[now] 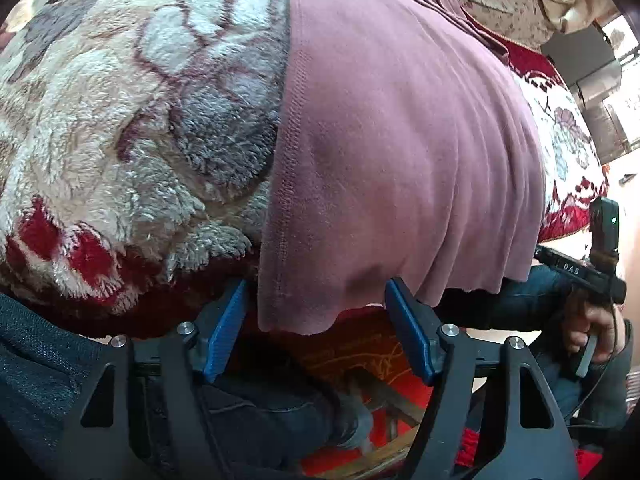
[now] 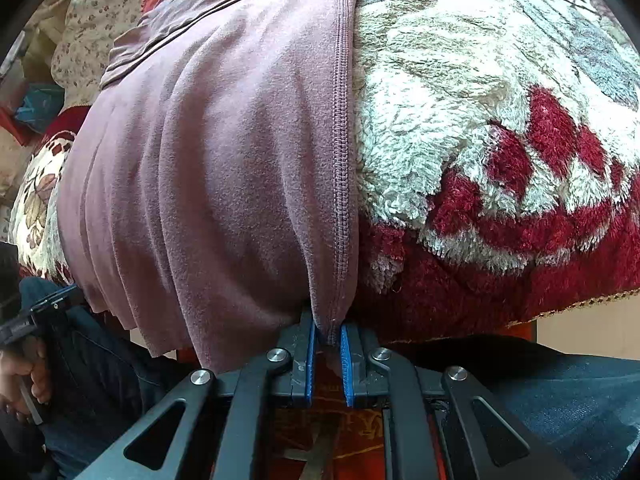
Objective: Fold small clothes
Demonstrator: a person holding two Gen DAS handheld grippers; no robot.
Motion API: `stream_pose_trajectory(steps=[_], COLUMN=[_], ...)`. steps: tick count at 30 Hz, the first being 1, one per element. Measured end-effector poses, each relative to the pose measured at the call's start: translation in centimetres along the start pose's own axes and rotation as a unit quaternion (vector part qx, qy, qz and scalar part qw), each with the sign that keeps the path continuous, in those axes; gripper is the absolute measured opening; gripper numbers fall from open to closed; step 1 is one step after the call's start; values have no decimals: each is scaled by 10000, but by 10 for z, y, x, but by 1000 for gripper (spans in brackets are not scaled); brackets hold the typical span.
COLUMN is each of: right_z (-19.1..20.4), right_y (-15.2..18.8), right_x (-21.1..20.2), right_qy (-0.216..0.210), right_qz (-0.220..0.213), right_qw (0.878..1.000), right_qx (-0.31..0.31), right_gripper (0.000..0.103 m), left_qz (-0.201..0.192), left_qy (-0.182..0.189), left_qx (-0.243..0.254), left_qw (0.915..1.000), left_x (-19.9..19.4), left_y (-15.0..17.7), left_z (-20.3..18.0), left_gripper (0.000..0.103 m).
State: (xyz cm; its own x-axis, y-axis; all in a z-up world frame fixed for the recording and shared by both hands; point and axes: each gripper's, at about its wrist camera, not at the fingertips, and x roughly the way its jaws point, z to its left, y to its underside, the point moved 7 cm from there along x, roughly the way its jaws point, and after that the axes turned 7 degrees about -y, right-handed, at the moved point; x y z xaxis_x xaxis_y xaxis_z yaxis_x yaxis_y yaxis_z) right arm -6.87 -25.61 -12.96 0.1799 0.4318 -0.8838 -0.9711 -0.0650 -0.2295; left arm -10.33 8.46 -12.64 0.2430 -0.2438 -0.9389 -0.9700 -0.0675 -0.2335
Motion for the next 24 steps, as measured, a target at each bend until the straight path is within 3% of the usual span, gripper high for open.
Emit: stream_pose_trajectory(steps=[4, 5, 6, 9, 18, 22, 24], right_z=[3, 3, 4, 2, 4, 18, 25], right_y=[-1, -1, -2, -2, 4, 7, 5], right_x=[5, 5, 6, 6, -3, -26, -47], right_qy=[17, 21, 26, 24, -1, -183, -290], right_qz=[5, 8, 13, 15, -94, -404, -686], right_qw=[10000, 10000, 10000, 10000, 10000, 9983, 9954], right_qx=[-11, -9, -6, 8, -24, -381, -602], right_gripper=[10, 10, 10, 10, 10, 6, 4], left_qz=[-19, -24, -38, -108, -200, -384, -675], left_qy=[-5, 10, 51, 87, 98, 393, 712], left_qx=[-105, -127, -145, -59, 78, 209, 161], left_qw=[9999, 9999, 9999, 9999, 9997, 9983, 9950], left_x=[1, 1, -1, -7, -13, -30, -49], left_y=[0, -1, -1, 0, 1, -1, -6], left_z=[2, 2, 2, 3, -2, -16, -20], left_gripper=[54, 36, 25, 12, 4, 4, 4])
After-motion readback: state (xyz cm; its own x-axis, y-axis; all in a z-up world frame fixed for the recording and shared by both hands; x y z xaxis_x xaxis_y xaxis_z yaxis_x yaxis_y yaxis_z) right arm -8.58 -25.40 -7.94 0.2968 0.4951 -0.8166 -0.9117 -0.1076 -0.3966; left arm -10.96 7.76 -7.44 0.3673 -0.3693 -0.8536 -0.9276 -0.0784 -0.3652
